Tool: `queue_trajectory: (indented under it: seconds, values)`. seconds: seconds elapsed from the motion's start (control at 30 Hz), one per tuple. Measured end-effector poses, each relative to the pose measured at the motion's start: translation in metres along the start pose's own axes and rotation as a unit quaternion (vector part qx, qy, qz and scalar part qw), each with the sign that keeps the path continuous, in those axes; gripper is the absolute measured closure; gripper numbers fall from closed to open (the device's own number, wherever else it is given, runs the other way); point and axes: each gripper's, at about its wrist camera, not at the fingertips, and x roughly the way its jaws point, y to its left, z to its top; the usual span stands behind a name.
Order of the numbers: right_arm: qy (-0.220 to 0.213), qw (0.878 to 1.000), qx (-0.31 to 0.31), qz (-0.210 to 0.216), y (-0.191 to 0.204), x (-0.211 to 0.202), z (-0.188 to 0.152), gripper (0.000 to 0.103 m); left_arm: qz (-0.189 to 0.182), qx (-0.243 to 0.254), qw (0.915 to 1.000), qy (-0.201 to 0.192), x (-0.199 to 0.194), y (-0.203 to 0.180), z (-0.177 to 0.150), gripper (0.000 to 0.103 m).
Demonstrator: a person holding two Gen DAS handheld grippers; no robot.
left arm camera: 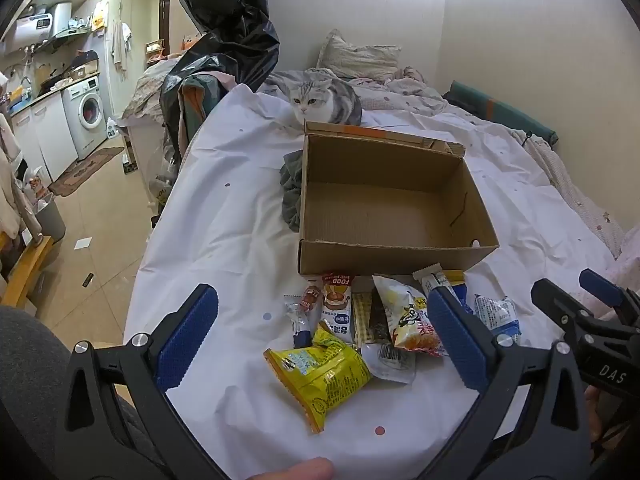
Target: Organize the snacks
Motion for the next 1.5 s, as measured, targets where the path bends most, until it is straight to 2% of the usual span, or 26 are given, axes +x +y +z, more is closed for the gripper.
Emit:
queue_trajectory:
  seconds: [1.5]
  values:
    - [-0.003,1.0,-0.004,-0.003,0.0,-0.0032,0.0014,0.0,-0.001,0.004,1.0,0.0,0.0008,-0.0022,0.0,0.0]
